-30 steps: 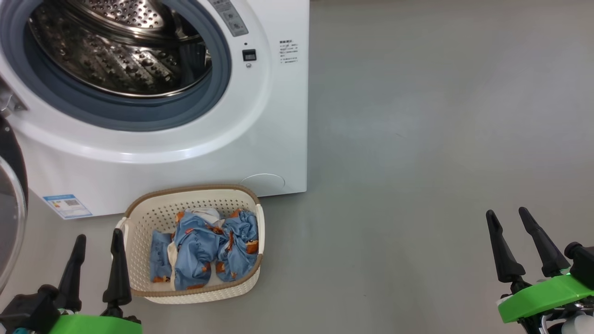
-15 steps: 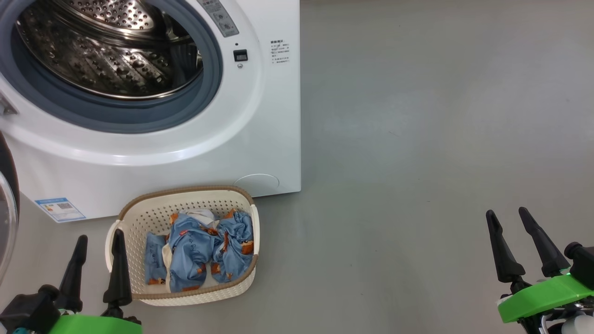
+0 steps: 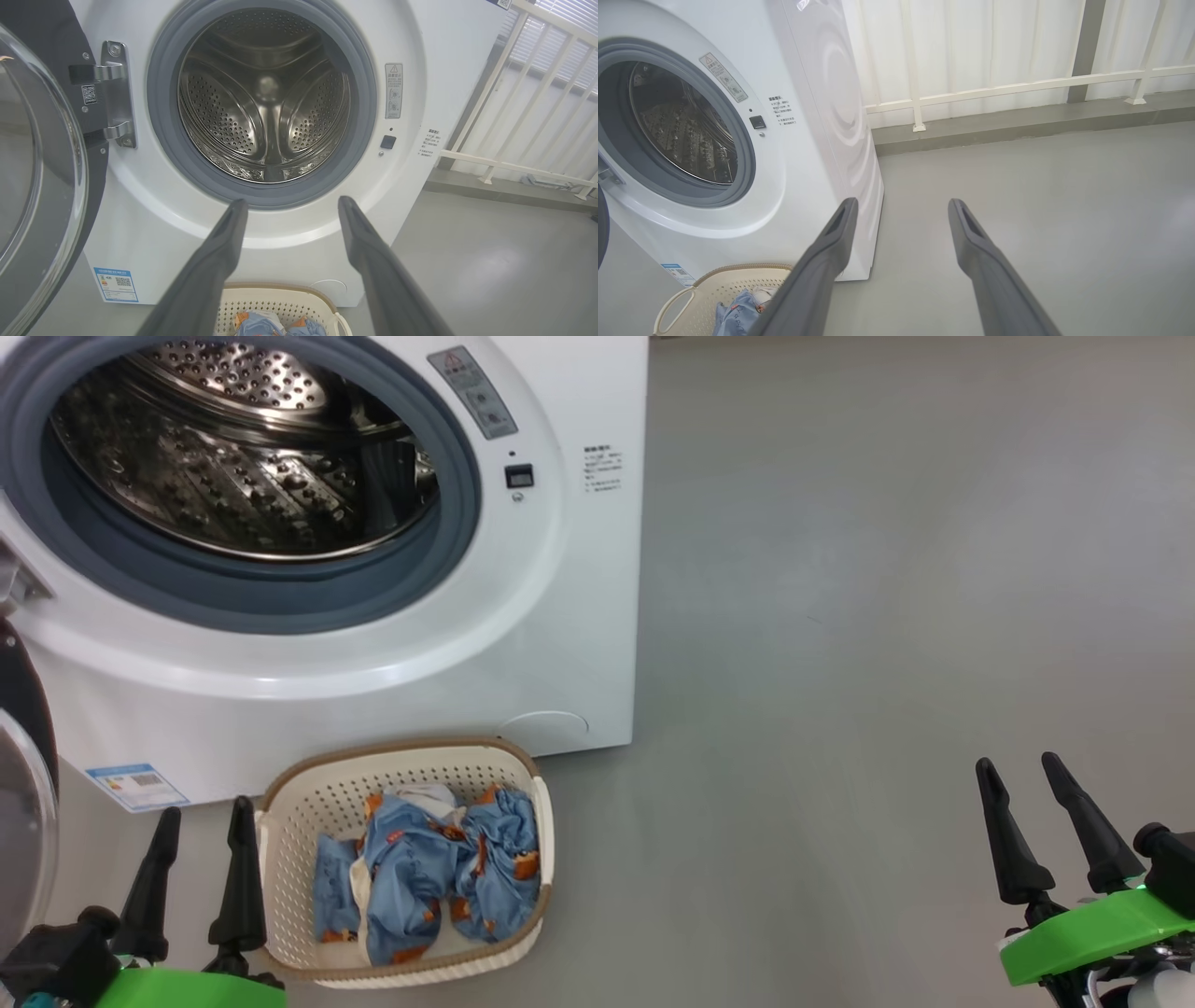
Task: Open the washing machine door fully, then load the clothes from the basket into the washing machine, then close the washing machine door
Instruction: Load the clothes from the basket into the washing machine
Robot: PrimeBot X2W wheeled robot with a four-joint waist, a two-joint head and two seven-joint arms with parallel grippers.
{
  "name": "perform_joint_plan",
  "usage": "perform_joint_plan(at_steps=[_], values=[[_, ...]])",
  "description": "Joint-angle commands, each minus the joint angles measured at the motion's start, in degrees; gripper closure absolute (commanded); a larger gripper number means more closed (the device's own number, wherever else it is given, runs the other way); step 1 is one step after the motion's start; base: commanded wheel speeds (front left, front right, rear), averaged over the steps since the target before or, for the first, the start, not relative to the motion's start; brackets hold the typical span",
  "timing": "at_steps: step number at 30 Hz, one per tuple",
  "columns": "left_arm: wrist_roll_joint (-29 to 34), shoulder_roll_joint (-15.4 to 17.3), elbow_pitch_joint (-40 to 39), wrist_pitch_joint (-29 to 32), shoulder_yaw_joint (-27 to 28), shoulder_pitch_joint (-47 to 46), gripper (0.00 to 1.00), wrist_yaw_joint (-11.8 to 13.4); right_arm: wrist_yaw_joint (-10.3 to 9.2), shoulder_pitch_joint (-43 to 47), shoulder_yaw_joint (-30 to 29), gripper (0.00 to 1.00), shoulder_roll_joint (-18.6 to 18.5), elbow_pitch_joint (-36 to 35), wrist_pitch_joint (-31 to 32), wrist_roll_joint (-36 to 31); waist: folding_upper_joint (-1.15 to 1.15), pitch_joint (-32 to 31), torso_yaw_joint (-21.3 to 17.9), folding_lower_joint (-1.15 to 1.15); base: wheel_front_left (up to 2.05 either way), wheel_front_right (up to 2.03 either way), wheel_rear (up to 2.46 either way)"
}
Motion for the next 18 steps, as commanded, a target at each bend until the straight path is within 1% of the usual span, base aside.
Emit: perform_joint_plan(at_steps=[1,4,7,18], values=[[0.45,1.79,-1.80,-0.30,1.70,-1.57,0.00,0.03,0.33,-0.46,1.08,0.00,-1.06,-1.47,-0.70,-0.02,0.00,0.07,-0.05,0.00,0.88,-1.74,0.85],[1.19,1.65,-1.95,-0.30,1.51,-1.70,0.00,0.03,0.33,-0.48,1.09,0.00,-0.95,-1.50,-0.70,-0.01,0.00,0.25,-0.11,0.00,0.77,-1.31,0.54],[1.52,1.46,-2.01,-0.30,1.46,-1.85,0.00,0.03,0.33,-0.50,1.01,0.00,-0.81,-1.55,-0.70,-0.03,0.00,0.57,-0.13,0.00,0.58,-0.68,0.10],[2.12,0.41,-1.02,-0.30,1.15,-2.40,0.00,0.03,0.33,-1.14,0.94,0.00,-0.41,-1.84,-0.70,-0.08,0.00,2.29,-0.09,0.00,0.06,-0.06,0.00]])
